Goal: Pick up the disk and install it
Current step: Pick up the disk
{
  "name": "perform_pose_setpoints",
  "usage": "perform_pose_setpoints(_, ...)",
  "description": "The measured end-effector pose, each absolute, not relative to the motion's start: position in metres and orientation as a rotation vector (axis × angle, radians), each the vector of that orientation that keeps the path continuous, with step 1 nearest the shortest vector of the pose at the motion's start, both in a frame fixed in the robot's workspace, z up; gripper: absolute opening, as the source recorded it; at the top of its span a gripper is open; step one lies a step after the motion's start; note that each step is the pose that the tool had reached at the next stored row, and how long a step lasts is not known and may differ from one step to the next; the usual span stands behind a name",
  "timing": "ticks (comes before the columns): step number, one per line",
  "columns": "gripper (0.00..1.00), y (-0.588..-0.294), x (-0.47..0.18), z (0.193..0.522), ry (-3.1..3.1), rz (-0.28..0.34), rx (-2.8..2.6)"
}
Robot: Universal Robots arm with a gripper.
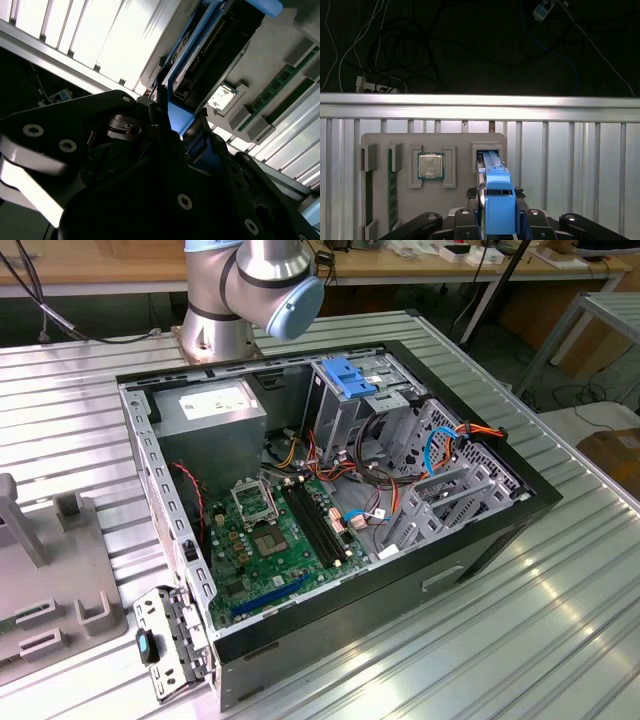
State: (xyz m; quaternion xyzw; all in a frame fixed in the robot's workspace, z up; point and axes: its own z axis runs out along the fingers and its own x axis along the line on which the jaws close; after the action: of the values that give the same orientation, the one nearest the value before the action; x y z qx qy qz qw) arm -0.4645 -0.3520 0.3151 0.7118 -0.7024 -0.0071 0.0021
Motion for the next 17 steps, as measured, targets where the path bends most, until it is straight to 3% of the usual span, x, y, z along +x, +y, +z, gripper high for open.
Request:
perform_pose_setpoints(13, 0.36, -0.352, -0.464, 0.386, -2.204, -0.021, 2.234)
perform_pose_setpoints(17, 0.36, -0.352, -0.465, 0.391, -2.204, -0.021, 2.234)
